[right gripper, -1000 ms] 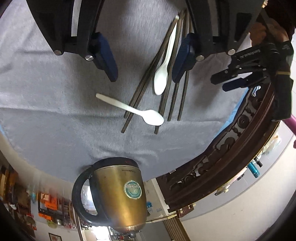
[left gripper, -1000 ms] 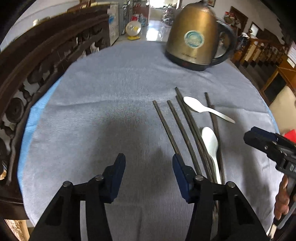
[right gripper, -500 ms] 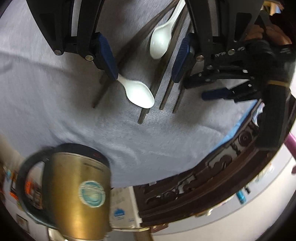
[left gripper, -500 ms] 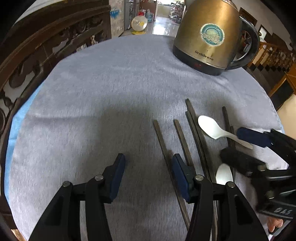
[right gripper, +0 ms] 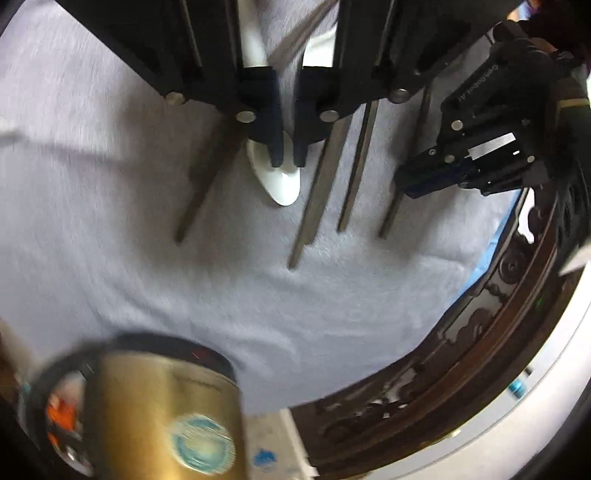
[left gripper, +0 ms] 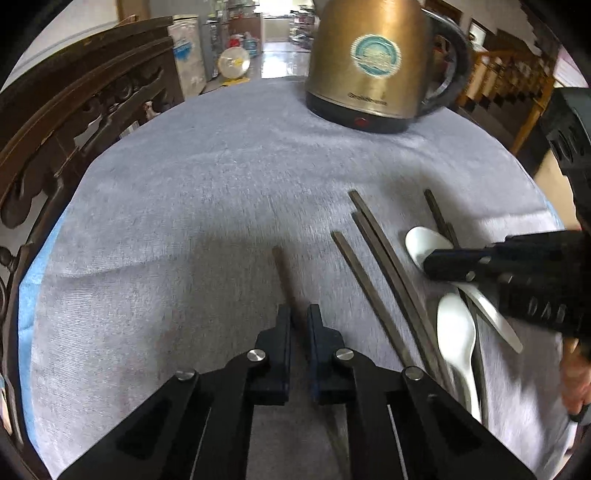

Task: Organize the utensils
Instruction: 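Close the right tool on the white spoon while the left tool grasps a black chopstick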

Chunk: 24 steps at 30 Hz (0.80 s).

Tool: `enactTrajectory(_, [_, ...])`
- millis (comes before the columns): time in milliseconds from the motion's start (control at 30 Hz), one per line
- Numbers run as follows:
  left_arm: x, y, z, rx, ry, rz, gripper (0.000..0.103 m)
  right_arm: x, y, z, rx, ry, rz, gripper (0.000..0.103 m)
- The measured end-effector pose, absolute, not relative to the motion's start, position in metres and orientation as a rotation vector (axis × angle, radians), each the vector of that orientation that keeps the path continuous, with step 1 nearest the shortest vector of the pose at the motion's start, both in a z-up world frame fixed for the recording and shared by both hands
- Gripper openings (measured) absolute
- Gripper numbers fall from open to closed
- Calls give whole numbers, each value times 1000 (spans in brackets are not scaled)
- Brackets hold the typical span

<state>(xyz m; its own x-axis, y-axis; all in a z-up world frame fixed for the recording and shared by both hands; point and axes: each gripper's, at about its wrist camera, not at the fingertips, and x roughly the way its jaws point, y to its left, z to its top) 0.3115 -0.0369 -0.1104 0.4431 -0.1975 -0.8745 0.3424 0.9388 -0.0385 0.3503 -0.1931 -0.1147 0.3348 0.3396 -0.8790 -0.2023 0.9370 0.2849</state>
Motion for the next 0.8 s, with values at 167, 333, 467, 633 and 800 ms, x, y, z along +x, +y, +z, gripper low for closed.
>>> enactTrajectory(167, [286, -29, -107, 207, 1075, -411, 8, 323, -232, -114, 361, 1250, 280, 4])
enactTrajectory(333, [263, -24, -106, 217, 1087, -478, 8, 287, -255, -108, 393, 1257, 211, 8])
enactTrajectory(467, [260, -13, -100, 174, 1103, -469, 8, 280, -258, -94, 334, 1235, 228, 22])
enactTrajectory(633, [266, -13, -95, 175, 1101, -449, 40, 280, -248, -81, 179, 1141, 261, 82])
enactTrajectory(800, [279, -19, -103, 159, 1123, -411, 40, 288, -230, -93, 46, 1172, 336, 38])
